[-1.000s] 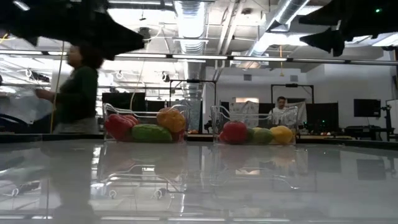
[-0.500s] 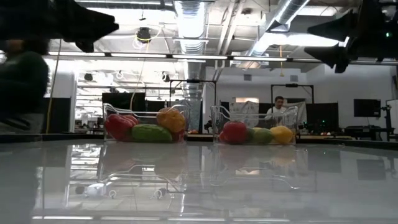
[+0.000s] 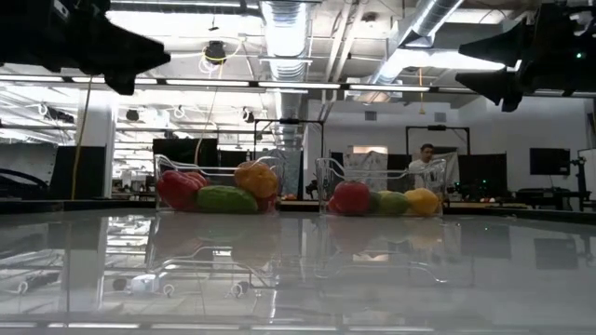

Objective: Sort produce into baskets
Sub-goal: Return to Home position

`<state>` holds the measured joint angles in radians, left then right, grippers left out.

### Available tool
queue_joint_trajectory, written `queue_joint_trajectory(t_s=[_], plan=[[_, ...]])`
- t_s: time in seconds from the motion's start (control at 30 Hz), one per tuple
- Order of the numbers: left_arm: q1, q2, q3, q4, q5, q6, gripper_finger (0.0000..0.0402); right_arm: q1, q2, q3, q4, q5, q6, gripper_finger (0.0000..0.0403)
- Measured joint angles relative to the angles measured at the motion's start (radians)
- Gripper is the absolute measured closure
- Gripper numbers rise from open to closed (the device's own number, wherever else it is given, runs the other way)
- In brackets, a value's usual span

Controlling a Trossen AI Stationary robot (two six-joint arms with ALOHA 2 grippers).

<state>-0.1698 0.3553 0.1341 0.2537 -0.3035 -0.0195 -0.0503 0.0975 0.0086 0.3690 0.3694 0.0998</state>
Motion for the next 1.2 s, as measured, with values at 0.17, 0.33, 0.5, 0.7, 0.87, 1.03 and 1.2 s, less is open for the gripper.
queue_joint_trajectory(t_s=[0.17, 0.33, 0.5, 0.7, 0.87, 1.03, 1.2], plan=[[-0.026, -0.011, 0.0, -0.089, 0.0, -0.05, 0.0302, -0.004, 0.0, 0.0, -0.038, 0.0, -0.002, 0.0035], [-0.055, -0.046, 0.0, -0.148, 0.0, -0.055, 0.0302, -0.004, 0.0, 0.0, -0.103, -0.001, -0.003, 0.0035], [-0.078, -0.104, 0.0, -0.185, 0.0, -0.053, 0.0302, -0.004, 0.0, -0.001, -0.187, -0.001, -0.003, 0.0035], [-0.078, -0.18, 0.0, -0.285, 0.001, -0.055, 0.0302, -0.004, 0.0, -0.001, -0.29, -0.003, -0.002, 0.0035], [-0.078, -0.2, 0.0, -0.458, 0.001, -0.116, 0.0302, -0.004, 0.001, -0.001, -0.296, -0.006, -0.003, 0.0035], [-0.078, -0.2, 0.0, -0.517, 0.008, -0.222, 0.0302, -0.004, 0.001, -0.001, -0.301, -0.006, -0.003, 0.0035], [-0.078, -0.199, 0.0, -0.535, 0.04, -0.211, 0.0302, -0.004, 0.001, -0.001, -0.303, -0.005, -0.003, 0.0035]])
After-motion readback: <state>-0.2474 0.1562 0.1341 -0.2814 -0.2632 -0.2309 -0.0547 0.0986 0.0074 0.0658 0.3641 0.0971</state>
